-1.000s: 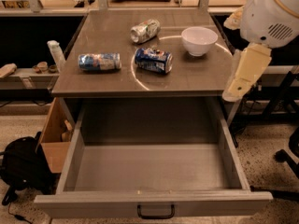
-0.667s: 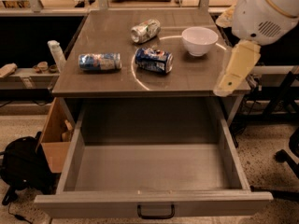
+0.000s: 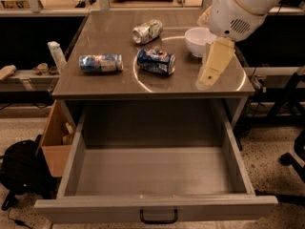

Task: Place pepsi can into top drawer

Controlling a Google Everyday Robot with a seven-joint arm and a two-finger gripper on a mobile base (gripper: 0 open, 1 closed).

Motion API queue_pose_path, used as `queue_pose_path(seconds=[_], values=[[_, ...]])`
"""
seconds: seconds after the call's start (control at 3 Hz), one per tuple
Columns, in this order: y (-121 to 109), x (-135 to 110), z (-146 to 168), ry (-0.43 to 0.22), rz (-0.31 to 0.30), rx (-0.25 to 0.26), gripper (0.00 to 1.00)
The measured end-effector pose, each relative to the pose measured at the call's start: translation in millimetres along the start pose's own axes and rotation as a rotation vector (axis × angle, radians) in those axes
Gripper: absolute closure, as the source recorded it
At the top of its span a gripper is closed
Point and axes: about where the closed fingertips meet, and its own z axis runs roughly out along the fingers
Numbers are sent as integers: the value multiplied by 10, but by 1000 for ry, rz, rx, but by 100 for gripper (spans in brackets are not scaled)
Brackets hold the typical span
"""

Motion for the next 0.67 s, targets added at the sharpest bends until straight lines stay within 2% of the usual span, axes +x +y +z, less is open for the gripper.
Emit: queue_pose_path(seconds=[0.67], values=[[-56, -29, 38, -15, -3, 4, 0]])
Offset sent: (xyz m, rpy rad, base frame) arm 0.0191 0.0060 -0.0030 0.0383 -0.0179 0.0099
